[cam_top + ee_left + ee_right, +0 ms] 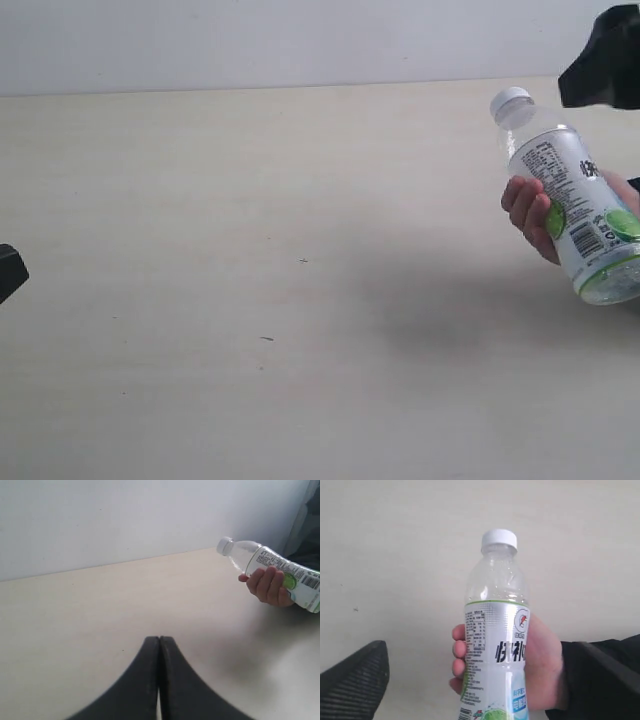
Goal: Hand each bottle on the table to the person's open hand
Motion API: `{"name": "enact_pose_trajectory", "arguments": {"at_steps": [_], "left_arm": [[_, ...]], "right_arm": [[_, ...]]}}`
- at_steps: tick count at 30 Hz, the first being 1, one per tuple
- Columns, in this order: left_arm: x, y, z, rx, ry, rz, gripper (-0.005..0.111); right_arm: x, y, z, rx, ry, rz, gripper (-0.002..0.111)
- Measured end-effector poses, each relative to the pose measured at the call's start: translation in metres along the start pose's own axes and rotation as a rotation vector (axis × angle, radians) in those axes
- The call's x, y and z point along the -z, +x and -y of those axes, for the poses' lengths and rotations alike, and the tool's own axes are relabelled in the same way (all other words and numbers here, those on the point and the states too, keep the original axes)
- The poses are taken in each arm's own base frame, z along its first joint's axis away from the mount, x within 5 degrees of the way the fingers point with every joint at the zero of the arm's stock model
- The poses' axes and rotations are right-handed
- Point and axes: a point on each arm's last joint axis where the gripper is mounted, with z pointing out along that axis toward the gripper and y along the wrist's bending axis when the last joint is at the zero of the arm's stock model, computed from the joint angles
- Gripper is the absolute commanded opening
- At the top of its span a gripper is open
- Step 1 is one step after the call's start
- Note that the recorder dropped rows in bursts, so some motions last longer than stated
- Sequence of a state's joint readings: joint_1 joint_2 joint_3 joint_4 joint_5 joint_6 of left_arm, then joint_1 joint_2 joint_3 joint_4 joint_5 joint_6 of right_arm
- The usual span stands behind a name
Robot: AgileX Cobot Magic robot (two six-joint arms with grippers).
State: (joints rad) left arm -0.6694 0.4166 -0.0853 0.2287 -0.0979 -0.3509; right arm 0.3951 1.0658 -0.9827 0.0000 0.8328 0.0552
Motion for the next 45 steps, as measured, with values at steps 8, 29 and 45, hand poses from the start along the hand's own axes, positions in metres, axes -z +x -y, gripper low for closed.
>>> {"name": "enact_pose_trajectory", "arguments": {"at_steps": [8,29,45], "left_arm": [[0.000,0.000,0.000,0.000,0.000,0.000,0.000],[0.000,0.000,0.000,0.000,0.000,0.000,0.000],[0.000,0.000,0.000,0.000,0.000,0.000,0.000]], "right_arm": [[0.057,0.018,-0.004,-0.020,-0.065,0.122,0.002],[0.105,0.087,-0.022,0.023,-0.312,0.252,0.000],[0.105,0.088,-0.022,0.023,-0.314,0.252,0.000]]}}
